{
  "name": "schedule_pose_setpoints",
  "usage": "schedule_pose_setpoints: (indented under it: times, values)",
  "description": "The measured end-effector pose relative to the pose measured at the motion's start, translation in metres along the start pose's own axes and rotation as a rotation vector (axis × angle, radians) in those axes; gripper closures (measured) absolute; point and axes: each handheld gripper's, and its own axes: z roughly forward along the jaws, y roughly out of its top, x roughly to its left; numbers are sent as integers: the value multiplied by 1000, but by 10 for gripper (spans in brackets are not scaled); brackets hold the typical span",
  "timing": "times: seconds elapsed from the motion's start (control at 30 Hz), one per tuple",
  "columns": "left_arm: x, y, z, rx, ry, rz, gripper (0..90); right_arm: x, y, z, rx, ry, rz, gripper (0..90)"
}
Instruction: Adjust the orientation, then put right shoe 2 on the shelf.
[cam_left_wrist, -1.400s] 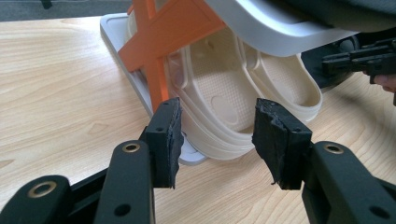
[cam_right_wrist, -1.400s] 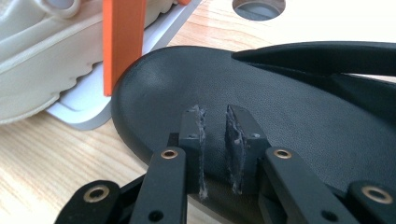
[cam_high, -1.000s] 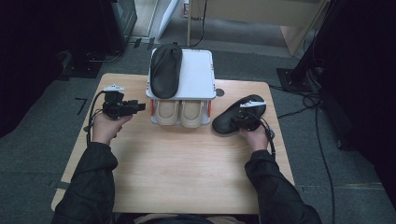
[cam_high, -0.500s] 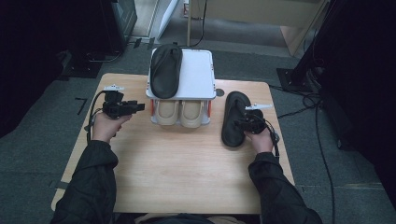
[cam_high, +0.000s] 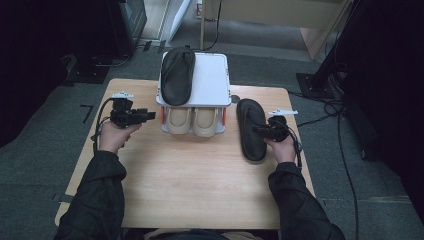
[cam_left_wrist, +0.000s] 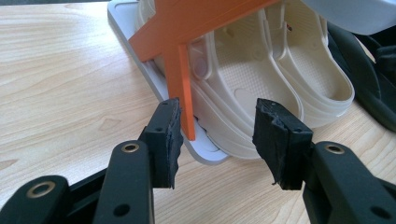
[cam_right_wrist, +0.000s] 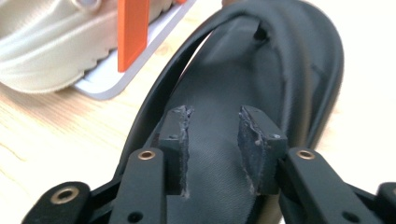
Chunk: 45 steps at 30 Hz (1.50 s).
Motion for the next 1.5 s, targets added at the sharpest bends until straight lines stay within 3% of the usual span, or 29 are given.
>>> schedule_pose_setpoints:
  times: [0.33, 0.67, 0.77, 1.0, 1.13, 1.2, 1.37, 1.5]
  values:
    - [0, -8, -5, 3, 8, 2, 511, -18, 11, -14, -74, -42, 10, 564]
    - [-2, -15, -11, -4, 5, -7, 509, -36, 7, 4, -32, -41, 56, 548]
    - [-5, -17, -10, 4, 0, 11, 509, -38, 5, 9, -19, -42, 63, 548]
    - [-8, -20, -8, 15, -8, 24, 509, -39, 5, 18, -21, -63, 61, 562]
    - [-9, -21, -7, 15, -9, 23, 509, -36, 5, 21, -17, -50, 53, 647]
    - [-8, -21, -8, 14, -10, 24, 509, -31, 6, 23, -7, -83, 38, 670]
    - [-7, -21, -8, 12, -10, 20, 509, -31, 7, 22, -7, -81, 111, 713]
    - [-6, -21, -8, 5, -11, 15, 510, -29, 8, 21, 2, -88, 99, 723]
